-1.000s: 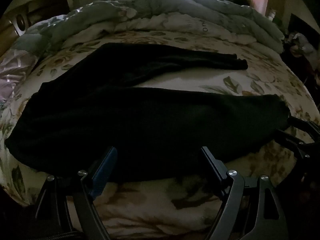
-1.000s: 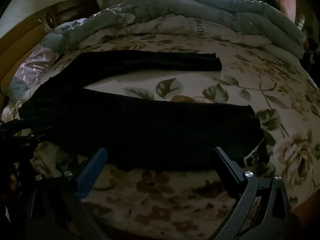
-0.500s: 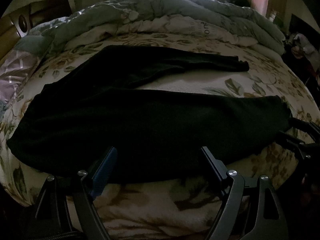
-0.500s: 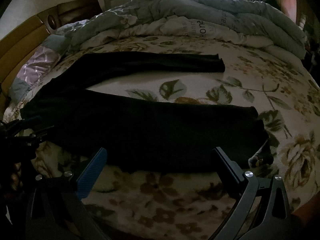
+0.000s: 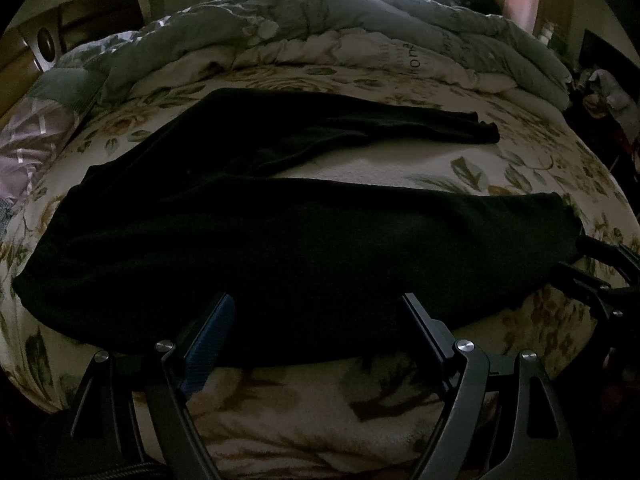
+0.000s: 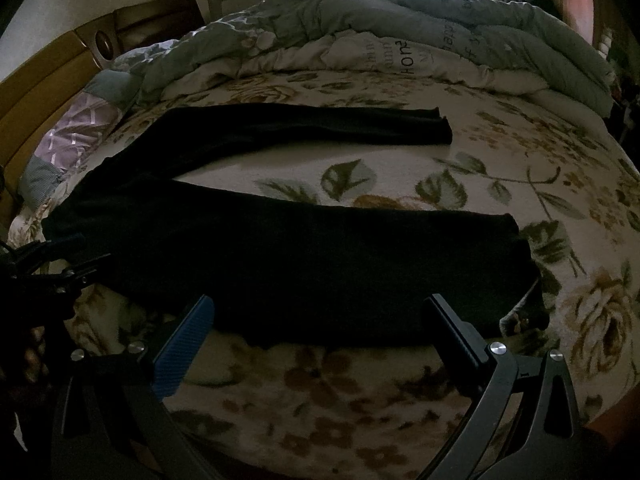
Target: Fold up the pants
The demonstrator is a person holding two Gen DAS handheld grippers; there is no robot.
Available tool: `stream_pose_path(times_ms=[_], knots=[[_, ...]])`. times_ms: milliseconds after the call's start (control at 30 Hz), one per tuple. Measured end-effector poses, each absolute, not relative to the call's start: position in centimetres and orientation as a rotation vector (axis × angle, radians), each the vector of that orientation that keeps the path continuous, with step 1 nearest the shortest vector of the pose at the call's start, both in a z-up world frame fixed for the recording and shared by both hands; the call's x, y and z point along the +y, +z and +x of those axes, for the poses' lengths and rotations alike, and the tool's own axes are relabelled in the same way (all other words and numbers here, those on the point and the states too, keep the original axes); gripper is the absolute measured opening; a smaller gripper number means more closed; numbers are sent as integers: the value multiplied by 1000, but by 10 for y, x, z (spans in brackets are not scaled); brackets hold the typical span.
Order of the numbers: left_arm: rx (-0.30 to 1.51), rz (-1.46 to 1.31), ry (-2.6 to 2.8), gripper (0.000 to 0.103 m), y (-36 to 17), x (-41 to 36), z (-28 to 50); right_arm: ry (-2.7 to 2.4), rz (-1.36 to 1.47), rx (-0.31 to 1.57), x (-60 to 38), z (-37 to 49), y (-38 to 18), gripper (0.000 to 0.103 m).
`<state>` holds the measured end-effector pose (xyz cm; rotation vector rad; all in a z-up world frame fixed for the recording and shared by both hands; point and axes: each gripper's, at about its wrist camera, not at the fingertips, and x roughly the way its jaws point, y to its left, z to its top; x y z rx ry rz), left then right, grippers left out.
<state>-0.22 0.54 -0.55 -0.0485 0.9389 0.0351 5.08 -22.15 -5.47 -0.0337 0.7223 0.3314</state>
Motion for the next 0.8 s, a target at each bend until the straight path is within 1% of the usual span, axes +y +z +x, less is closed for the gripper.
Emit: stream_pose_path(times_ms=[800], knots=[[940, -52, 37, 84, -5, 5, -2, 338, -35, 723, -221, 52, -54, 103]])
